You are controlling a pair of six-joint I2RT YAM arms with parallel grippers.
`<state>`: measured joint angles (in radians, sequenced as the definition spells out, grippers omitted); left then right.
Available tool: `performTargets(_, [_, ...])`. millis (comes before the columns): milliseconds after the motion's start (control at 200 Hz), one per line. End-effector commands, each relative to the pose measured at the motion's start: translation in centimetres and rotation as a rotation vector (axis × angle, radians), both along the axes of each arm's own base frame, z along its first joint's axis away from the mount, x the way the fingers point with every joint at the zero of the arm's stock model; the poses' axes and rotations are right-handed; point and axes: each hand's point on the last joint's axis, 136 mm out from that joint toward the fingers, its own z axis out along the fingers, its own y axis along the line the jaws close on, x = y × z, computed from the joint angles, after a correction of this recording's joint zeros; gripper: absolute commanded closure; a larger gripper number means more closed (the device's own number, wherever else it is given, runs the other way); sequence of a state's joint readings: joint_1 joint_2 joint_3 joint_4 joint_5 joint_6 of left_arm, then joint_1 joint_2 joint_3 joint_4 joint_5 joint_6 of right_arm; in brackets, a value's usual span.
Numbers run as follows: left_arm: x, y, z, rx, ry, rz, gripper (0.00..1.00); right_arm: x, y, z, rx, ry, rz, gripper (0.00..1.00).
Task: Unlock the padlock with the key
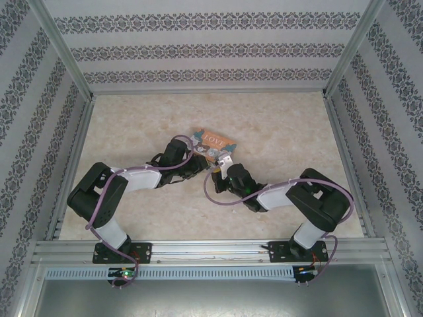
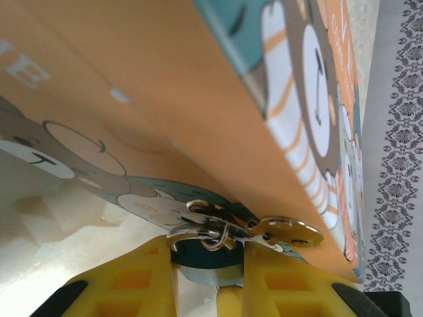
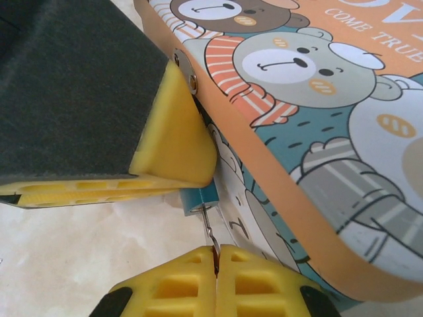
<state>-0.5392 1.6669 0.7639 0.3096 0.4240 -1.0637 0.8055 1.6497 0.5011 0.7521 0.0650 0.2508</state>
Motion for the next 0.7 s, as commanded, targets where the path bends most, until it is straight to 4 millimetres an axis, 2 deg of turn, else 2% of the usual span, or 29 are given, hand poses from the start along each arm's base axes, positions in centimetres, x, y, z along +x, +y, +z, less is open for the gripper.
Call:
performTargets(0, [-1.8, -2.9, 2.6, -0.097, 0.007, -0.126, 0.76, 1.9, 3.8, 7.5, 0.188, -0.186, 0.081, 1.00])
performTargets(440, [-1.7, -3.3, 2.2, -0.107, 0.016, -0.122, 0.76, 2.0, 3.9, 6.2, 0.201, -0.142, 0.073, 1.00])
performTargets(694, [-1.6, -3.8, 1.9, -0.107, 0.024, -0.128, 0.76, 2.4, 3.7, 6.8, 0.248, -0.128, 0.049, 1.00])
